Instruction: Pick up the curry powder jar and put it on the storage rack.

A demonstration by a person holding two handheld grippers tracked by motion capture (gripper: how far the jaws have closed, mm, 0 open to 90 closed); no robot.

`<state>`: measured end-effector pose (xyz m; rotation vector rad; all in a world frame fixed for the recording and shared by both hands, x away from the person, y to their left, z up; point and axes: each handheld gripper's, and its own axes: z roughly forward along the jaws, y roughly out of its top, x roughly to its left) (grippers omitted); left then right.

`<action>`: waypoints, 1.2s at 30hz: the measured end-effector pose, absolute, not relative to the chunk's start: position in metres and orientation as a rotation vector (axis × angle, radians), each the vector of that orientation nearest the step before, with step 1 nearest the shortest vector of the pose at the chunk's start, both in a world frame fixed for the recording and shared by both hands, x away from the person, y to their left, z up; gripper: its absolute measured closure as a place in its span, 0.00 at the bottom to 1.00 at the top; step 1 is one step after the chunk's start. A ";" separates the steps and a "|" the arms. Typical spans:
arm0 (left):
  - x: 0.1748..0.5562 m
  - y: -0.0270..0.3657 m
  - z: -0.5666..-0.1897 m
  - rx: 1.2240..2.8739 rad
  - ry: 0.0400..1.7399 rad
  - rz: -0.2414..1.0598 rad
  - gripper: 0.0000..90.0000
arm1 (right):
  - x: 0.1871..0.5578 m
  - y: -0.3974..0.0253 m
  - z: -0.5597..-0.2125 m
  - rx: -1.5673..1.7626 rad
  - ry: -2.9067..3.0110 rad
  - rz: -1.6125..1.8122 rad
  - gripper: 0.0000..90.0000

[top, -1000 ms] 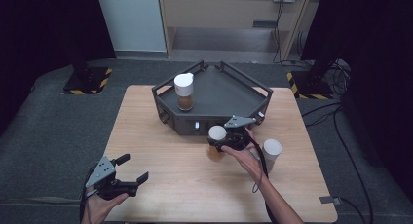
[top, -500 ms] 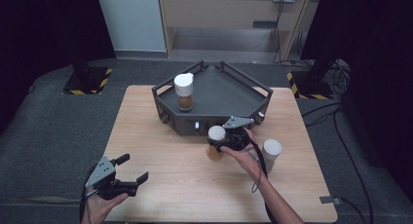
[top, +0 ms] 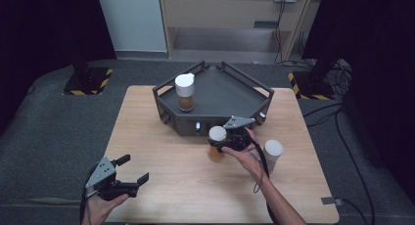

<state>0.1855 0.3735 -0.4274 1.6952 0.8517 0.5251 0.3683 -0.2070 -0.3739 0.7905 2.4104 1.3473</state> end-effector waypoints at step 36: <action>0.187 0.373 -0.427 1.701 0.855 0.515 0.02 | 0.374 -0.224 -0.292 0.697 2.427 1.402 0.37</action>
